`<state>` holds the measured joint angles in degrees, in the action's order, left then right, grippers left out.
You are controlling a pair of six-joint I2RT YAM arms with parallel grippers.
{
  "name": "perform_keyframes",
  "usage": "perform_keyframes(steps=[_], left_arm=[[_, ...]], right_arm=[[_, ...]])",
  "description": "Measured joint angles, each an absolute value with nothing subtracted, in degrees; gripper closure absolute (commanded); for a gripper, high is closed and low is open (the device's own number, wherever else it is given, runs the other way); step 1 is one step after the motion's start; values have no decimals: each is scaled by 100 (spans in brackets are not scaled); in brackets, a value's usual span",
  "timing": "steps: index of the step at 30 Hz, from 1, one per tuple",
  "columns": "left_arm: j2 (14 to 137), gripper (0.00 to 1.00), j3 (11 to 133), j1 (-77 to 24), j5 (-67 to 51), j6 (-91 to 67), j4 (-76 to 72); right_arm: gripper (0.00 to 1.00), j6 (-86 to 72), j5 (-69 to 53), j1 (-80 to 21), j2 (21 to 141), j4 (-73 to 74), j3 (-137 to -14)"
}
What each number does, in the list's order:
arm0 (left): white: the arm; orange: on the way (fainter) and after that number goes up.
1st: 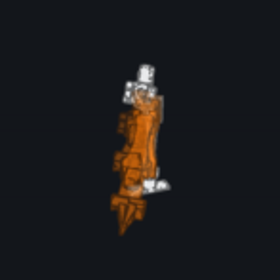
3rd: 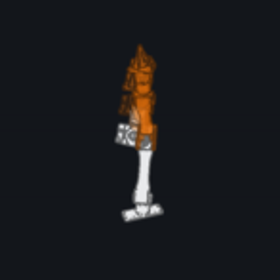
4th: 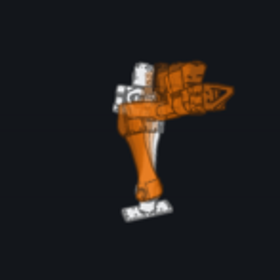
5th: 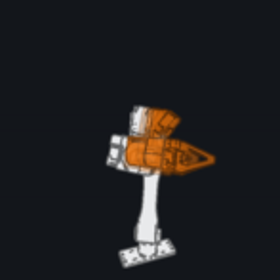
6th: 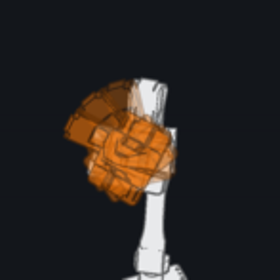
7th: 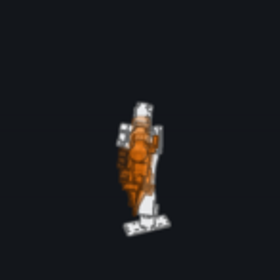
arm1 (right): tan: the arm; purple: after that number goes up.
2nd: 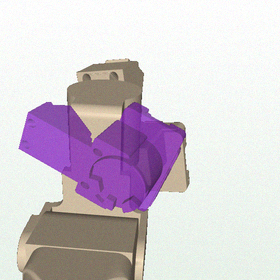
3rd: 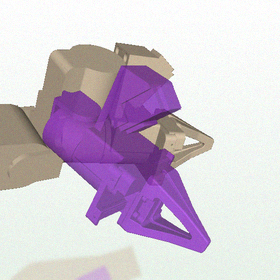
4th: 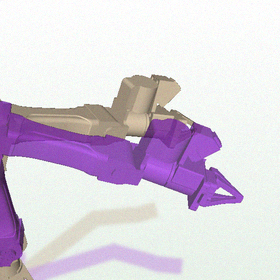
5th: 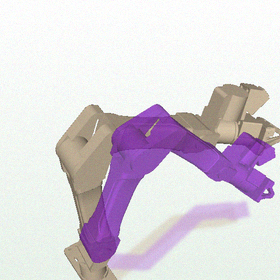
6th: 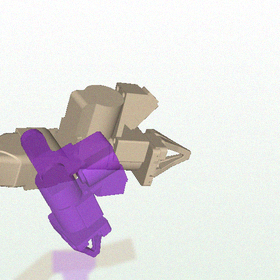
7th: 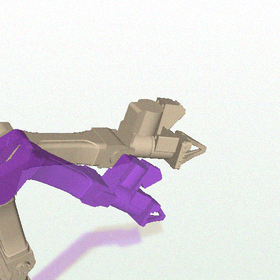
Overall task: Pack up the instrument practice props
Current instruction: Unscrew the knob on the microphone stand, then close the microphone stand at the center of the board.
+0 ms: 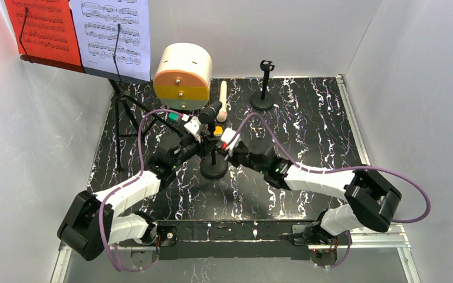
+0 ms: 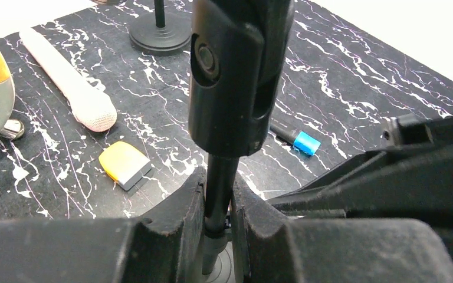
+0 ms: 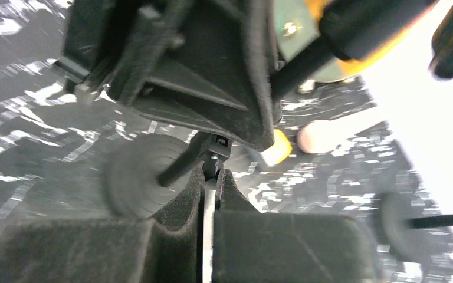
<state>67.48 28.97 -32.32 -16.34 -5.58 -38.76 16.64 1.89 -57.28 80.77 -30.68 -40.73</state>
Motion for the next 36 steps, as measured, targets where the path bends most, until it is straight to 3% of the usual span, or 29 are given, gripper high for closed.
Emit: perform_keyframes(steps=[4,12,15,22,36], left_arm=[[6775,100,2897,-3232,-1678,-558,-3924],[6845,100,2801,-3308,-1894,-561,-4165],[6930,100,2783,-3306,-1896,-604,-4329],[7059,100,2722,-3301,-1975,-635,-4580],[7238,100,2668,-3306,-2187,-523,-4801]], right_arm=[[97,3234,1393,-6353,8180,-3299,-3951],[50,3291,1295,-6405,7638,-3208,-3575],[38,2792,888,-6370,7271,-3234,-3535],[32,1304,587,-6016,6956,-3964,-3564],[33,-934,528,-5325,7695,-5041,-4056]])
